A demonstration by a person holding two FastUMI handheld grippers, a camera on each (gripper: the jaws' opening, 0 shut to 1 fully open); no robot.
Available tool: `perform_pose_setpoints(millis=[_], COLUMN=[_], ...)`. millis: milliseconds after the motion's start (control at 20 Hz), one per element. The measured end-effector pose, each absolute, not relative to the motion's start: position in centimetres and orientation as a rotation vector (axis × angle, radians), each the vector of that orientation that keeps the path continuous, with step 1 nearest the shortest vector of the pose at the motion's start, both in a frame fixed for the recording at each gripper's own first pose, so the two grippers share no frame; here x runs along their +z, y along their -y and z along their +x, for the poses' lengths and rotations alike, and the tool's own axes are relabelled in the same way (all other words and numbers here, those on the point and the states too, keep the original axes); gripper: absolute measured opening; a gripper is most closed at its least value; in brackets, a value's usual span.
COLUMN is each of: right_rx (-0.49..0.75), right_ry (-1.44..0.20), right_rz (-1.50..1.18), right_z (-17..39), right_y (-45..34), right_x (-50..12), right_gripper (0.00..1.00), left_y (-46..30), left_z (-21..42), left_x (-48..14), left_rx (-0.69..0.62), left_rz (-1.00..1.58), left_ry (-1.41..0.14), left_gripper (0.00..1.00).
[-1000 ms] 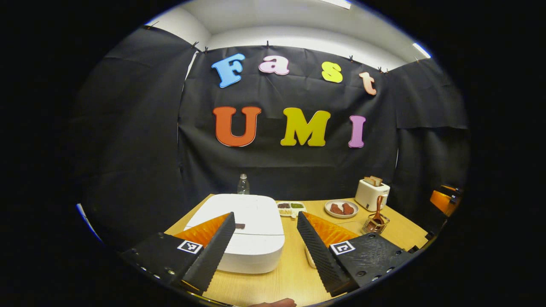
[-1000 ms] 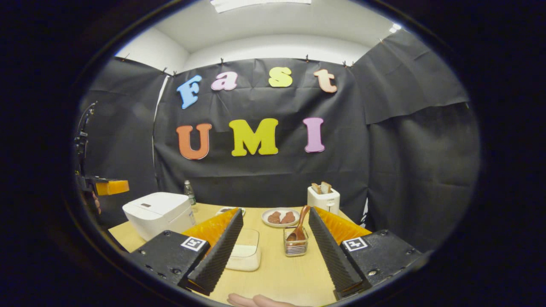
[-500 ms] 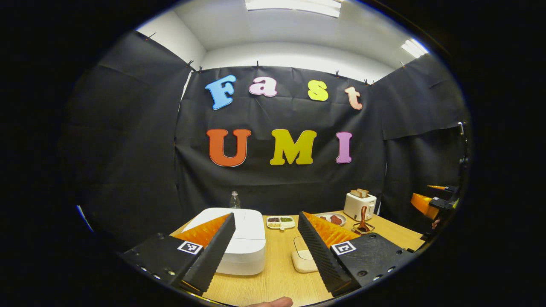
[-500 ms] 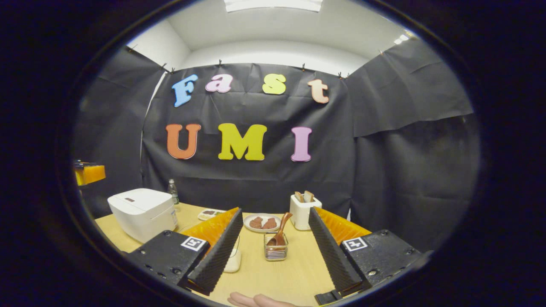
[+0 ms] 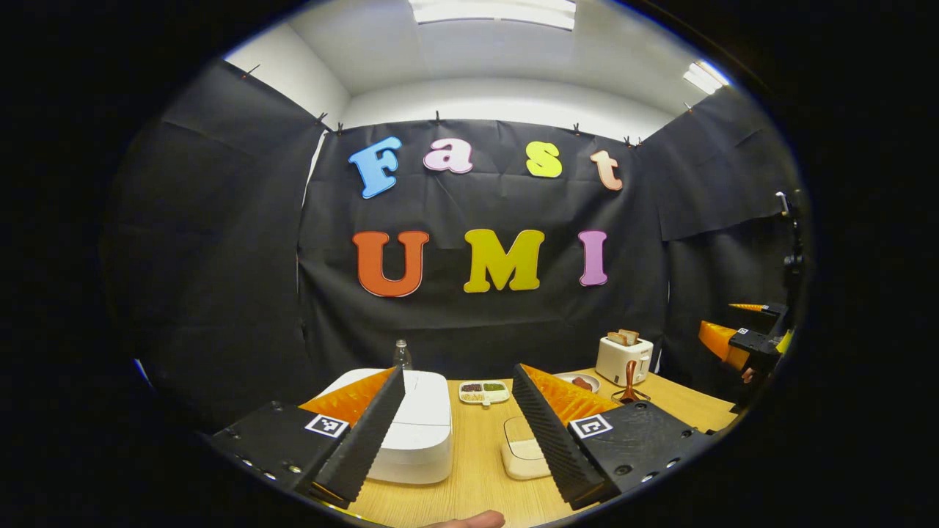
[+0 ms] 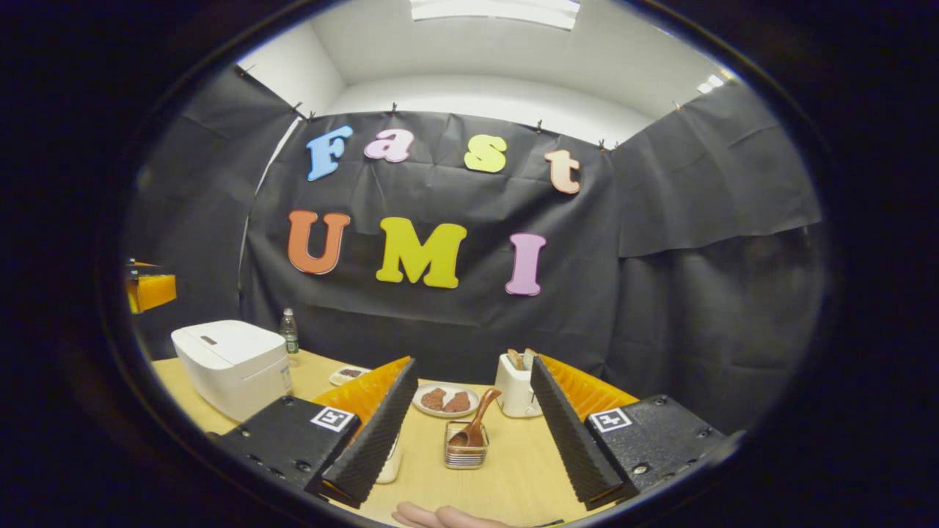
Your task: Close the left gripper, press the button to open the rice cooker; take a wooden spoon from the chopstick holder with the right hand, scoop a spoonful of rice and pour it into the rice cooker, then put the wooden spoon back into the chopstick holder.
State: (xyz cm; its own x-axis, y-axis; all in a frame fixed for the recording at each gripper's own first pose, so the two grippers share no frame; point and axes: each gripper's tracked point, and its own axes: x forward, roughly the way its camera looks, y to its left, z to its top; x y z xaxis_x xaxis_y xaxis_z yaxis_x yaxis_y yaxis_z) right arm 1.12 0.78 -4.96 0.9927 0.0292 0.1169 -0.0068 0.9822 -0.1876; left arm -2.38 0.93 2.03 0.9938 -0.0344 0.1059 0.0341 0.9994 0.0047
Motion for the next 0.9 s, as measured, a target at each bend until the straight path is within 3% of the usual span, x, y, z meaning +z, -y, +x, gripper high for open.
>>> perform_pose_setpoints(millis=[350, 900], right_rx=[0.069, 0.024], right_ry=[0.137, 0.121], right_rz=[-0.164, -0.174], right_z=[1.3, 1.0], right_y=[-2.5, -1.8], right_x=[-4.9, -5.2], right_gripper=[1.0, 1.0], left_y=[-1.9, -1.2], left_z=[-1.5, -0.7], left_x=[1.7, 0.8], left_rx=[-0.035, -0.089], left_rz=[-0.011, 0.003], left_ry=[0.111, 0.085], left_gripper=[0.94, 0.94])
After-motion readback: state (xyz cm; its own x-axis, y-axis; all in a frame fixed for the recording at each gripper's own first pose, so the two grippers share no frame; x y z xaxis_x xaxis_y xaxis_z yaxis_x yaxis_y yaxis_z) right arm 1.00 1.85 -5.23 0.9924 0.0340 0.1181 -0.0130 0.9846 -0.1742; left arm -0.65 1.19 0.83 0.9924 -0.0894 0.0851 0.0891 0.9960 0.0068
